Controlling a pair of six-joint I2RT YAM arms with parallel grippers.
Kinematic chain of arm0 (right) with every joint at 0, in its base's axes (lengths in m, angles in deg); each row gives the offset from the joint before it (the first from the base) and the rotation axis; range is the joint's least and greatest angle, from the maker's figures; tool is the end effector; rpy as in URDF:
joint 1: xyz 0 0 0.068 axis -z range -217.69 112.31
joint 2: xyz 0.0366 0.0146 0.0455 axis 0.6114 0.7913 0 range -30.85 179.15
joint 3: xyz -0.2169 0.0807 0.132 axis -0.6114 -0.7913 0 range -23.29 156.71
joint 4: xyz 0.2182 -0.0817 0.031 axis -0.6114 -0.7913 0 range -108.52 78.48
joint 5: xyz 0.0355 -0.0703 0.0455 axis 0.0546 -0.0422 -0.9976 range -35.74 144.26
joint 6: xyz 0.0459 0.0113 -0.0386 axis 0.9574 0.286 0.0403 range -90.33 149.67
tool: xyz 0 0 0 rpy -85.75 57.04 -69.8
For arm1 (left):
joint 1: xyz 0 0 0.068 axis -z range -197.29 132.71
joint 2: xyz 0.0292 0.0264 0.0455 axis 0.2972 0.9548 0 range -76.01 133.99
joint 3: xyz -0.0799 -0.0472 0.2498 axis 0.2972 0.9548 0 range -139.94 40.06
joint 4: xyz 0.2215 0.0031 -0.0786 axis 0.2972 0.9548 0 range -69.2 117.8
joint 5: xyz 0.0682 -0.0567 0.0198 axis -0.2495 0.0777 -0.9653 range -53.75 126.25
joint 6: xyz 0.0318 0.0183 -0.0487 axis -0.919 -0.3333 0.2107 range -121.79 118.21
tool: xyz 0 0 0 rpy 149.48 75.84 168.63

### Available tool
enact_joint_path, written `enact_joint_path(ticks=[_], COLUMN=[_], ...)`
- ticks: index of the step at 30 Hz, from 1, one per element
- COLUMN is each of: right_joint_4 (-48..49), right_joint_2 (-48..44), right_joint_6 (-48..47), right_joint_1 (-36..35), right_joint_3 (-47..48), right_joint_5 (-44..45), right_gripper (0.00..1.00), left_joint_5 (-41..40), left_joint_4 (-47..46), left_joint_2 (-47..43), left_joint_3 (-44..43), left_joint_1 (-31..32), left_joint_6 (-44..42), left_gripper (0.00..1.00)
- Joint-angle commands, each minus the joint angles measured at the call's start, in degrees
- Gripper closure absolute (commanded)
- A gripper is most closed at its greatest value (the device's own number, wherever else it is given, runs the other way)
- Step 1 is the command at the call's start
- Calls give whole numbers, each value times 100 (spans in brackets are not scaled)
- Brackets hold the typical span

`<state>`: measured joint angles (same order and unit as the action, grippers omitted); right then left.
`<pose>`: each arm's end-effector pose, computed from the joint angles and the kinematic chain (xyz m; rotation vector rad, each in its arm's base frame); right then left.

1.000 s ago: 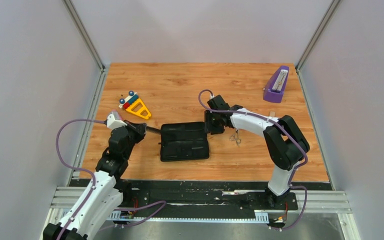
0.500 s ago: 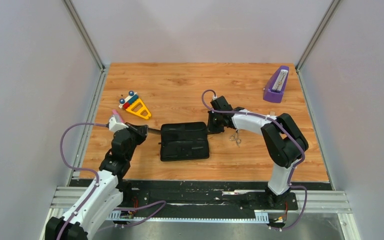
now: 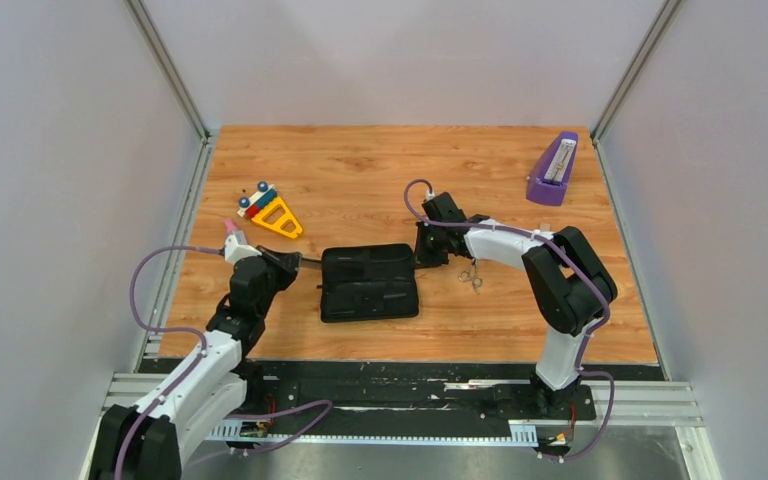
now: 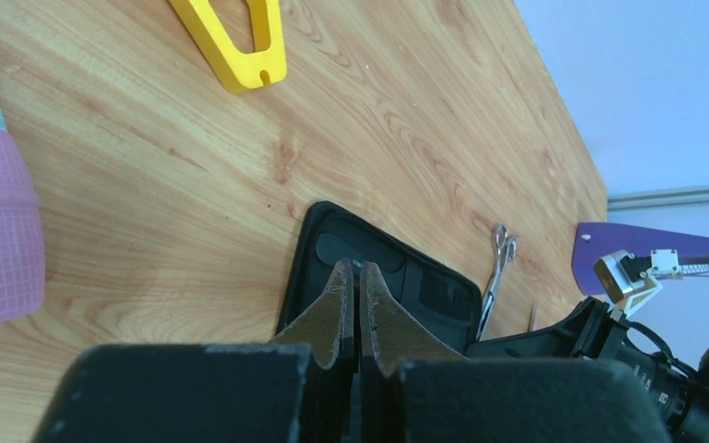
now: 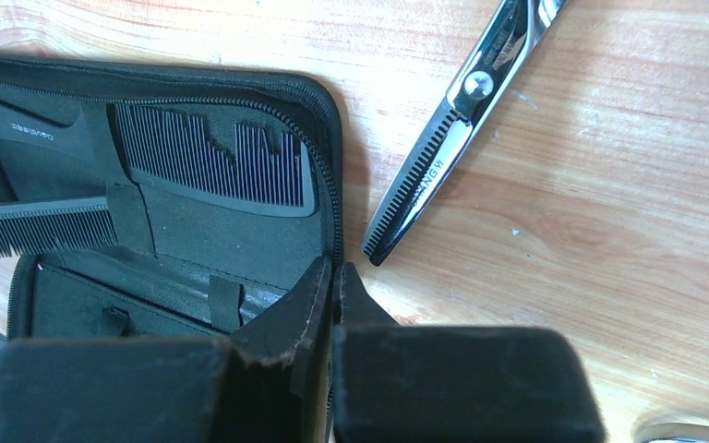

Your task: Sort the hair-cutting tools

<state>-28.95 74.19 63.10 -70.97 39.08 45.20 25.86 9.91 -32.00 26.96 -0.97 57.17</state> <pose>0.2854 0.1959 0.1561 -0.0543 2.7323 0.5818 0.1589 -0.0380 0.1919 -0.8353 1.7943 -0.7022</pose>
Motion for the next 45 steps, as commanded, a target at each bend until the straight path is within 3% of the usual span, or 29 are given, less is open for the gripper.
enact_joint_path(ticks=[1,25,35,45], right_joint_4=[308,707,783,838], right_joint_2=[62,158,143,80], right_joint_6=[71,60,81,149], right_joint_1=[-21,-17,-16,-21], right_joint_3=[-144,-251,-269,-312], right_joint_5=[29,-486,-573,-491], right_gripper=[100,100,100,100], left_joint_5=[192,745,689,716], left_joint_4=[-303,-781,-1217,-1445], left_joint_2=[231,1959,2839,3472], left_joint_3=[87,-31,-492,-760], left_joint_1=[-15,10,567,1044], left_joint_6=[51,-587,-666,-615], left_gripper=[100,95,97,92])
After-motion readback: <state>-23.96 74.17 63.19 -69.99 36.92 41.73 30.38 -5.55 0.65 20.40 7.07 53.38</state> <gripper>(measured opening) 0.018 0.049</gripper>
